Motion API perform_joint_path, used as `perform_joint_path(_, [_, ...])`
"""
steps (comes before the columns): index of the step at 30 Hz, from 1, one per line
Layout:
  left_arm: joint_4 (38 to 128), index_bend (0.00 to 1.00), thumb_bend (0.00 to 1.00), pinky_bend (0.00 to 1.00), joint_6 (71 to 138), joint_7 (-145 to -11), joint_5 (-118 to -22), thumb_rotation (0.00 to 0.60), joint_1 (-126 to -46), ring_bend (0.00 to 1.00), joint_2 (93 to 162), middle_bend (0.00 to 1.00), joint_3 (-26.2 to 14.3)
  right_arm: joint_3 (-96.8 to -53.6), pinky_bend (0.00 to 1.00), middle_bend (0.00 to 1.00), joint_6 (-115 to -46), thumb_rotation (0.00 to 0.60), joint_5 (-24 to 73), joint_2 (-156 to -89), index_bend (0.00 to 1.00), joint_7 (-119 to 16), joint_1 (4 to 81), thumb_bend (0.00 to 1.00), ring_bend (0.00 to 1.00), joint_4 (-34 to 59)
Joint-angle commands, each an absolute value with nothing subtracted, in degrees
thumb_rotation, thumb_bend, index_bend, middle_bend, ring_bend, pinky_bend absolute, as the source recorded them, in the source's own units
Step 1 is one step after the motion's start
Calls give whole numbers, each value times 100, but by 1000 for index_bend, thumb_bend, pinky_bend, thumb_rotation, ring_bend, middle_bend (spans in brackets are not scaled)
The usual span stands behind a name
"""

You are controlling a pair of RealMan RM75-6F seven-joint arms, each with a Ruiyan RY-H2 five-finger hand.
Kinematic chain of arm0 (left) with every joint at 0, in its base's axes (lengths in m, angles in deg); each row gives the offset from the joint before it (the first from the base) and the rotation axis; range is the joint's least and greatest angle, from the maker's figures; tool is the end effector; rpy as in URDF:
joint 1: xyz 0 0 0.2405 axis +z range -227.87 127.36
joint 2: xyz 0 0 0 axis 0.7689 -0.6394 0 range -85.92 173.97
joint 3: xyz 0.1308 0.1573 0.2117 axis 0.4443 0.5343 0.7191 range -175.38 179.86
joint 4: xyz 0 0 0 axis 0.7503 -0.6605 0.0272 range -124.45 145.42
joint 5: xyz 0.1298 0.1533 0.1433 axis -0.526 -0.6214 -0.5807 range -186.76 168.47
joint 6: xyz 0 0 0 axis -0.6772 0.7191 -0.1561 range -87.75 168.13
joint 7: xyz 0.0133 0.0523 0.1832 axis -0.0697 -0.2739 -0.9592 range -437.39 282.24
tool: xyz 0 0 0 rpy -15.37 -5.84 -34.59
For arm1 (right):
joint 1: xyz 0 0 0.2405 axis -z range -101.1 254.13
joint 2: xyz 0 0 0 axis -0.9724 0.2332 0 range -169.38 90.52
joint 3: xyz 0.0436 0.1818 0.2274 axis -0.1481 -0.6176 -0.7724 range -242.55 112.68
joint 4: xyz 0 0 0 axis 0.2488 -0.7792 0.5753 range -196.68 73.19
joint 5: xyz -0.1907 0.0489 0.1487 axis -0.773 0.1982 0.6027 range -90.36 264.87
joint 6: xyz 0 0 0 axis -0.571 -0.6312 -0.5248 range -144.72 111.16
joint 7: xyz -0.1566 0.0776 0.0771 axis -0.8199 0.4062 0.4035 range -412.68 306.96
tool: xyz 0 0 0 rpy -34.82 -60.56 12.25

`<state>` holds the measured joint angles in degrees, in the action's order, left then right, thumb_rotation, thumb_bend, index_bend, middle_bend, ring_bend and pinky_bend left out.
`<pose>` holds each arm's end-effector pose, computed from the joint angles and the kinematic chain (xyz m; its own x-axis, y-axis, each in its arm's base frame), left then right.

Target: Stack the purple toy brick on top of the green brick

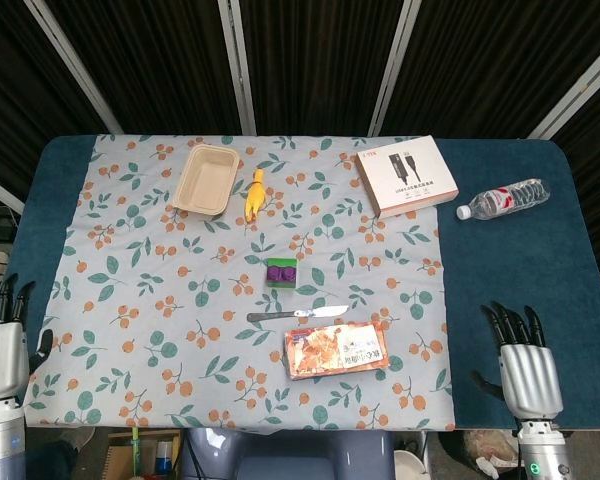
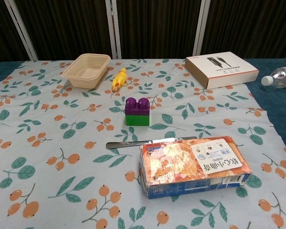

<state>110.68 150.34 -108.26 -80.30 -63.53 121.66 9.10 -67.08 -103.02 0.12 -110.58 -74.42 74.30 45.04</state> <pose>-0.3133 0.2239 0.1064 0.5923 -0.1476 0.7921 0.8002 0.2227 -0.5569 -0.2872 -0.2109 0.0838 0.3992 -0.0265 0.9165 -0.9168 -0.0099 0.3991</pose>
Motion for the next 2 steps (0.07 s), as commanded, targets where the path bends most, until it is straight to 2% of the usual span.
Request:
perform_joint_path(1, [11019,171,354,0,14916,-10777,-8008,600,-6287,0,12182,72,837,-6722,12,144,-10252,600,66,-11085,145,-7506,7406,150,149,4497])
perform_joint_path(2, [11018,171,354,0,14878,-10775,-7987,600,-6280,0,12179,71,831,-6725,12,145,-10239,600,81,-11088,145,-7519,7401,150,149,4496])
